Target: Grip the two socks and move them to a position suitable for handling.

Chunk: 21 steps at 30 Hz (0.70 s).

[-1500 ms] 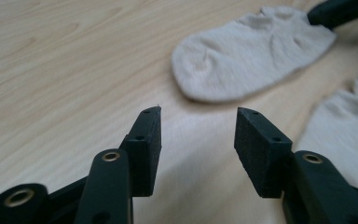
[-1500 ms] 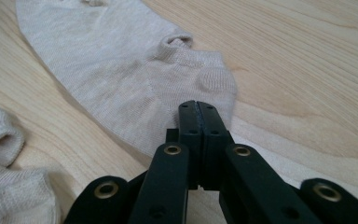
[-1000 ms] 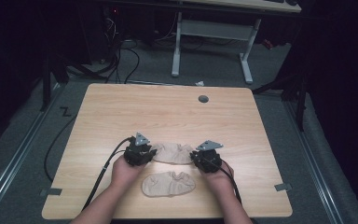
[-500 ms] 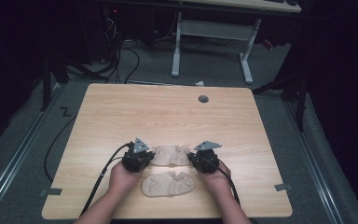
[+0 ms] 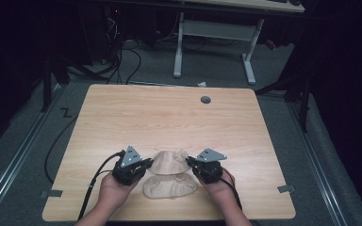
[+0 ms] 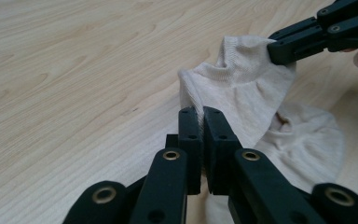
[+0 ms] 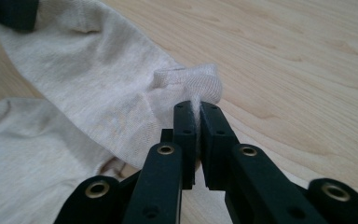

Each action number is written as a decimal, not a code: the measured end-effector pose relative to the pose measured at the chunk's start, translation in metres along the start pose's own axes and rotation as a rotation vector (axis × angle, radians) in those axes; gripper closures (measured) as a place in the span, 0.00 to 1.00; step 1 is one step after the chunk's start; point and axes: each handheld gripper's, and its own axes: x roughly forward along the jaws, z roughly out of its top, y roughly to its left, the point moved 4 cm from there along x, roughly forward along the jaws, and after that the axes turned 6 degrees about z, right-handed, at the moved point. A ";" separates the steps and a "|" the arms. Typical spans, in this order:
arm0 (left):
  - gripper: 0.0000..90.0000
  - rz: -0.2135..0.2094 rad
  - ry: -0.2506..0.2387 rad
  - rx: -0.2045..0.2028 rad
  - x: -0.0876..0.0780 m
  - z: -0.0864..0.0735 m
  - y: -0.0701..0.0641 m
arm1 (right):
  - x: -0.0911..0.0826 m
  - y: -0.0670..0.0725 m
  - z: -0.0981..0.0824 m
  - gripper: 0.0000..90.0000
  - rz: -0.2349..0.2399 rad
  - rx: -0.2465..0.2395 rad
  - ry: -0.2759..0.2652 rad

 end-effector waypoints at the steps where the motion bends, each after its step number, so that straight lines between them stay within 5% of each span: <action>1: 0.96 -0.001 -0.001 0.002 -0.002 0.000 -0.001 | -0.003 0.002 0.000 0.95 0.005 0.000 -0.007; 8: 0.96 -0.062 0.014 -0.002 -0.018 -0.010 -0.017 | -0.026 0.011 -0.010 0.95 0.004 -0.010 -0.023; 16: 0.96 -0.113 0.047 -0.003 -0.016 -0.034 -0.030 | -0.037 0.023 -0.027 0.95 0.002 -0.029 0.016; 21: 0.96 -0.100 0.074 -0.002 -0.018 -0.043 -0.030 | -0.037 0.030 -0.033 0.95 0.021 -0.037 0.036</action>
